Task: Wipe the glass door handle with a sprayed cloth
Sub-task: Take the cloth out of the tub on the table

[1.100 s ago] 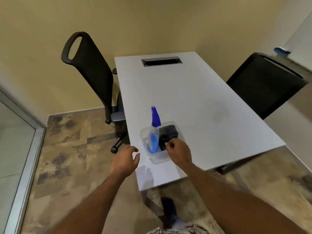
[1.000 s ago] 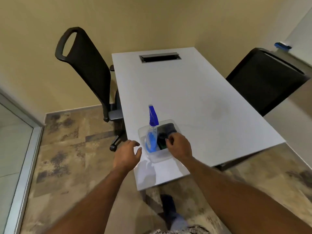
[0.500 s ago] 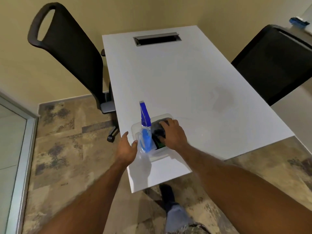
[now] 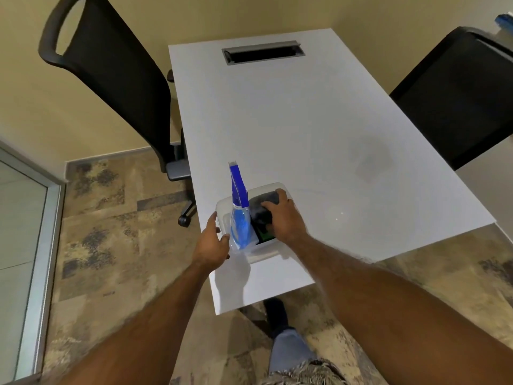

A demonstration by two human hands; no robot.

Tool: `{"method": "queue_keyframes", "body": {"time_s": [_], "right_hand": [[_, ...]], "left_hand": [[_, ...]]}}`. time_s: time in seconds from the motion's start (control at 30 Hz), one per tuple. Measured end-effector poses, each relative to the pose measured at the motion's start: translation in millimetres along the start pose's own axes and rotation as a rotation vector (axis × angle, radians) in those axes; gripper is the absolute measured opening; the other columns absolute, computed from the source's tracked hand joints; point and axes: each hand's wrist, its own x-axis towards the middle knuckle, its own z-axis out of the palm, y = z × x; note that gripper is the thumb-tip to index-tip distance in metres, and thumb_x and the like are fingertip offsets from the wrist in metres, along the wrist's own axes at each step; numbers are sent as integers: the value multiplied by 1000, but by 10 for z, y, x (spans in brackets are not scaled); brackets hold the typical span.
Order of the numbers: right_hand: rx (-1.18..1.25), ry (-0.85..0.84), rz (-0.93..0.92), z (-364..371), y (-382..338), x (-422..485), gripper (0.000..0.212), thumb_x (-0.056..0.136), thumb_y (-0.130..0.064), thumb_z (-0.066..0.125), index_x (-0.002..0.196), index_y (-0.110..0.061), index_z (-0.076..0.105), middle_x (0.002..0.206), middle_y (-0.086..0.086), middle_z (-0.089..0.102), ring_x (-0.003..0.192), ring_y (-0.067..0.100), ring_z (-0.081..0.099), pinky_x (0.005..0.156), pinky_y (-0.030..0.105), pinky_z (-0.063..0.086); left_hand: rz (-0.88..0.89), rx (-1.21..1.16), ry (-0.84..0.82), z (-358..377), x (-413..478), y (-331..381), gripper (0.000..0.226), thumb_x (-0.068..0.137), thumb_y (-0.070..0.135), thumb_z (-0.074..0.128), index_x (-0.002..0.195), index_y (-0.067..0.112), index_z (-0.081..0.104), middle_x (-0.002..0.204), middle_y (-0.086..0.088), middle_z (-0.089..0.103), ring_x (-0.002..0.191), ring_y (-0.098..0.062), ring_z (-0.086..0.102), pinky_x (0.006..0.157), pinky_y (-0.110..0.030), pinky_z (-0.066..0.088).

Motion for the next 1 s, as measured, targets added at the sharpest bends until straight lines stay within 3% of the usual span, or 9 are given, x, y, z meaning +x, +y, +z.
{"method": "queue_keyframes", "body": {"time_s": [0.1, 0.17, 0.27, 0.47, 0.63, 0.8, 1.0], "right_hand": [[-28, -28, -76, -75, 0, -38, 46, 85, -18, 69, 131, -24, 60, 144, 12, 40, 122, 37, 50, 97, 41, 47], [63, -8, -65, -77, 11, -46, 40, 83, -17, 72, 122, -20, 66, 142, 11, 43, 119, 35, 54, 97, 36, 49], [239, 33, -10, -96, 3, -96, 37, 83, -13, 76, 119, -10, 65, 136, 1, 46, 119, 25, 57, 92, 9, 41], [446, 122, 58, -339, -46, -238, 41, 75, -13, 82, 114, -8, 71, 130, 9, 50, 116, 19, 56, 96, 18, 41], [554, 146, 3, -571, 9, -451, 46, 74, 9, 67, 116, -10, 70, 117, 8, 62, 111, 25, 60, 102, 37, 49], [616, 243, -2, -737, -36, -627, 42, 80, 5, 72, 118, -11, 69, 118, 8, 68, 110, 24, 63, 100, 38, 51], [577, 444, -102, -1046, -243, -825, 30, 80, -1, 71, 108, -11, 71, 105, 2, 70, 97, 23, 67, 86, 39, 58]], "left_hand": [[-28, -34, 12, 11, -20, 11, 72, 101, 15, 61, 159, 31, 22, 150, -8, 47, 123, -33, 59, 61, -30, 61], [-40, -43, 16, 12, -41, 31, 71, 101, 14, 61, 159, 29, 23, 149, -9, 48, 123, -33, 59, 71, -37, 63], [-58, -57, 2, -11, -70, 66, 69, 101, 14, 62, 159, 27, 25, 149, -11, 48, 122, -32, 59, 82, -44, 60], [-40, -69, -15, -128, -140, 101, 63, 101, 19, 63, 156, 25, 32, 145, -10, 53, 122, -31, 60, 95, -52, 56], [8, -46, -21, -271, -226, 139, 61, 101, 16, 63, 155, 22, 35, 146, -10, 53, 121, -29, 61, 95, -46, 56], [45, -2, 25, -411, -363, 225, 56, 101, 16, 64, 152, 20, 40, 146, -9, 53, 119, -26, 62, 94, -42, 56], [177, 6, 97, -660, -548, 311, 49, 100, 15, 64, 146, 16, 47, 141, -7, 57, 118, -23, 61, 98, -44, 56]]}}
